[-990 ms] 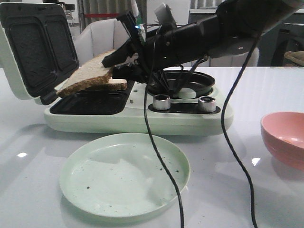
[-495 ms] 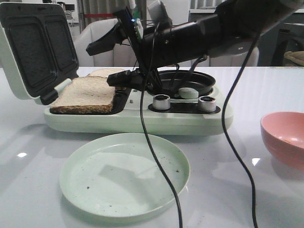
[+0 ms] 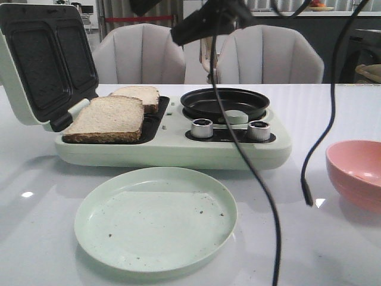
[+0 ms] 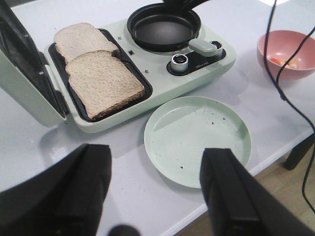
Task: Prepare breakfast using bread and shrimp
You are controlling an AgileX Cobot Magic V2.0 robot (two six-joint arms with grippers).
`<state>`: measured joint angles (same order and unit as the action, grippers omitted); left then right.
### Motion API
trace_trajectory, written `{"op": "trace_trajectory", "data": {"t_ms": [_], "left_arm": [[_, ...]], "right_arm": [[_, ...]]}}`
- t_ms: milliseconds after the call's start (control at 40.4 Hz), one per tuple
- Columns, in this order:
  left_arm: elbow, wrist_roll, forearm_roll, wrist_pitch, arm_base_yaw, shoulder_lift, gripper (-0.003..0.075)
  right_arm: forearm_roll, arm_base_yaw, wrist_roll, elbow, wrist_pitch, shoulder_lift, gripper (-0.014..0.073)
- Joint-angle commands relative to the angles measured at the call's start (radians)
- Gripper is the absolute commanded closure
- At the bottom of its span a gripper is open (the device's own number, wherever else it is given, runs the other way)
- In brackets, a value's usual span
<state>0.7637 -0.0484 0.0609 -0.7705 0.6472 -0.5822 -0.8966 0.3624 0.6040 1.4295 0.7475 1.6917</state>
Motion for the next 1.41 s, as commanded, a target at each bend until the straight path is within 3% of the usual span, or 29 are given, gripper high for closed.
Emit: {"op": "trace_trajectory", "data": {"t_ms": [0, 272, 445, 841, 1237, 1385], "left_arm": [[0.025, -0.003, -0.003, 0.079, 0.007, -0.002, 0.0265], [0.025, -0.003, -0.003, 0.079, 0.007, -0.002, 0.0265], [0.025, -0.003, -0.001, 0.079, 0.007, -0.002, 0.0265], [0.025, -0.003, 0.022, 0.075, 0.007, -0.006, 0.0265], [0.11, -0.005, 0.19, -0.139, 0.002, -0.255, 0.0265], [0.143, -0.04, 0.319, -0.159, -0.068, -0.379, 0.0265]], "right_arm": [[0.216, -0.004, -0.148, 0.025, 0.002, -0.134, 0.006], [0.666, -0.004, -0.435, -0.143, 0.001, -0.376, 0.006], [0.799, -0.004, -0.546, -0.319, 0.0, -0.532, 0.006], [0.816, -0.004, -0.553, -0.62, 0.002, -0.829, 0.006], [0.816, -0.004, -0.553, -0.636, 0.013, -0.867, 0.006], [0.816, -0.004, -0.553, -0.636, 0.014, -0.867, 0.006]]}}
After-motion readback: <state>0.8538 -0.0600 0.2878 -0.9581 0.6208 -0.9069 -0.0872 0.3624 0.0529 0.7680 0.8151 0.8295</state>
